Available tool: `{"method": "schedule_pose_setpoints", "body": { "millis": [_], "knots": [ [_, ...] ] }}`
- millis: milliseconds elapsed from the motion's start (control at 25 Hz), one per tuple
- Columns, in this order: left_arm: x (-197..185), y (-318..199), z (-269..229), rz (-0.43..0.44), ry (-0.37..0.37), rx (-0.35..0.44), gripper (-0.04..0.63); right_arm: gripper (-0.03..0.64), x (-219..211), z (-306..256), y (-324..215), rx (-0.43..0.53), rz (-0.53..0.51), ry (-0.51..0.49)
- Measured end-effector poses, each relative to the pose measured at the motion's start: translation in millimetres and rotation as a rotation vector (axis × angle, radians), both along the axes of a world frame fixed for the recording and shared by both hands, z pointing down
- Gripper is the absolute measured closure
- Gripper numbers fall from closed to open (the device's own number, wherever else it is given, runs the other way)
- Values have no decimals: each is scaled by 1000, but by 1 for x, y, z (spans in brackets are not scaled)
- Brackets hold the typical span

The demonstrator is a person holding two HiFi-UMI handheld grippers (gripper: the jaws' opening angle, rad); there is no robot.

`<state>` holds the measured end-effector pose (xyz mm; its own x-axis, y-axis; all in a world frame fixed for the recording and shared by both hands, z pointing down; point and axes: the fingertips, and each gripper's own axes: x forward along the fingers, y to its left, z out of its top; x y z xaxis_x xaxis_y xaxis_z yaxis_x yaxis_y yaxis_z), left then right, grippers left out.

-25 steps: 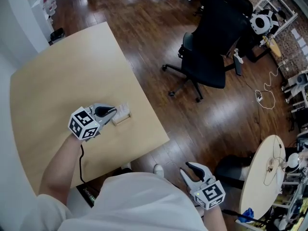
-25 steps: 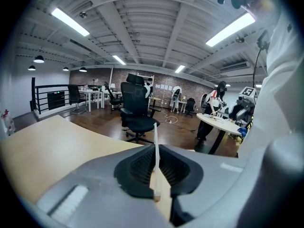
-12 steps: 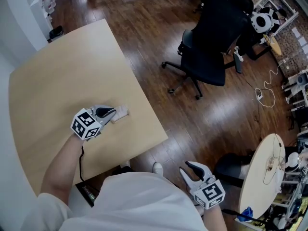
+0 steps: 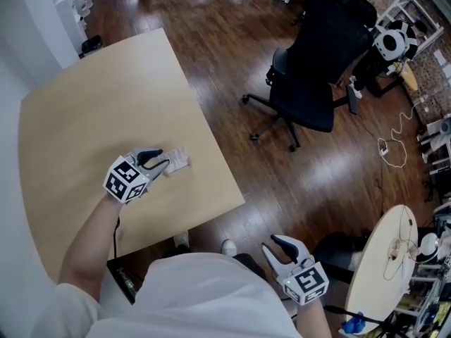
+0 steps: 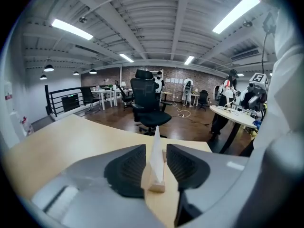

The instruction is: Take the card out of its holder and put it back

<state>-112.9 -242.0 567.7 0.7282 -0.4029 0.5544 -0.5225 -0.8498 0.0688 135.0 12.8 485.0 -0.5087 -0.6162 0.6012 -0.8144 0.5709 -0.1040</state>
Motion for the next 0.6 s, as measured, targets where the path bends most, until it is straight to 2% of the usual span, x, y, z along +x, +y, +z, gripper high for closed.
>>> {"method": "schedule_pose_setpoints", "body": {
  "millis": [200,320,480,600],
  "knots": [
    [-18,18,-34,-149,-10,85,454,495,18,-3,-22,56,-64,-14],
    [-24,53,-61,-240,-4,122,472,495,25,-8,-27,80,-146,-28],
    [-20,118,-94,-367,45,167,474,495,29,-15,-29,130,-293,-43],
    [-8,177,-106,-477,120,157,480,495,35,-11,-27,150,-386,-64]
  ]
}}
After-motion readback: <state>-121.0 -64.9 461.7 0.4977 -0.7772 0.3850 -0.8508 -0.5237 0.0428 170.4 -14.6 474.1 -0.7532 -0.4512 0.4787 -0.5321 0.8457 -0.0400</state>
